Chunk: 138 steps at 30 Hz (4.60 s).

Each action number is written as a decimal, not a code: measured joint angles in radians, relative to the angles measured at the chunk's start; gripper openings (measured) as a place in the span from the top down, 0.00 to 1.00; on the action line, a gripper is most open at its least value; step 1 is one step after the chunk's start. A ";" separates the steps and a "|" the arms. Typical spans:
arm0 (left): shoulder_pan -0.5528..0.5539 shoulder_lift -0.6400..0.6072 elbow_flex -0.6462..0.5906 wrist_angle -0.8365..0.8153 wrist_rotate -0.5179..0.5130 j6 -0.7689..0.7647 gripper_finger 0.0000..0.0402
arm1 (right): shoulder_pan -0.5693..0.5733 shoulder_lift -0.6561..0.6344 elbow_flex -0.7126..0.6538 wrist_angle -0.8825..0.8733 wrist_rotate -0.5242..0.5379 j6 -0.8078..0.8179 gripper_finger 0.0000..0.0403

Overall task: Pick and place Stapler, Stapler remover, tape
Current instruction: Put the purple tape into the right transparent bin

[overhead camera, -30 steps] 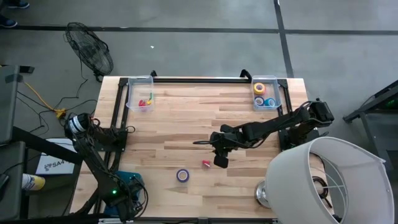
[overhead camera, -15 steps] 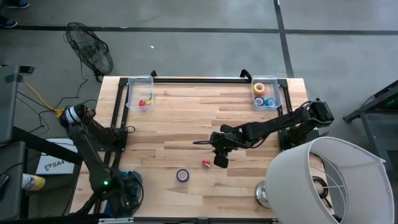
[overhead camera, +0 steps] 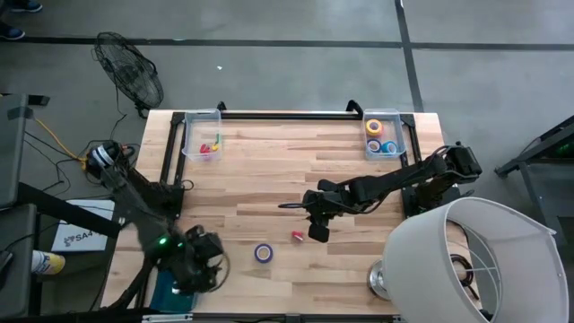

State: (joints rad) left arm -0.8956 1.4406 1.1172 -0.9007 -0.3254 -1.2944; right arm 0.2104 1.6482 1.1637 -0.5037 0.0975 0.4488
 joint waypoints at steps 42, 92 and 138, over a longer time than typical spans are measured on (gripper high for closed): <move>0.503 0.347 0.002 0.340 0.350 0.461 0.43 | 0.000 0.000 0.000 -0.016 0.004 0.045 0.74; 0.503 0.125 0.002 0.365 -0.162 0.682 0.91 | 0.046 0.000 0.000 0.281 -0.051 -0.063 0.74; 0.503 -0.080 0.003 0.779 -0.411 1.237 0.91 | 0.064 -0.119 -0.001 0.572 0.105 -0.345 0.58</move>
State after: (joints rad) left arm -0.3923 1.3605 1.1198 -0.1219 -0.7361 -0.0575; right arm 0.2745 1.5291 1.1629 0.0687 0.2025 0.1033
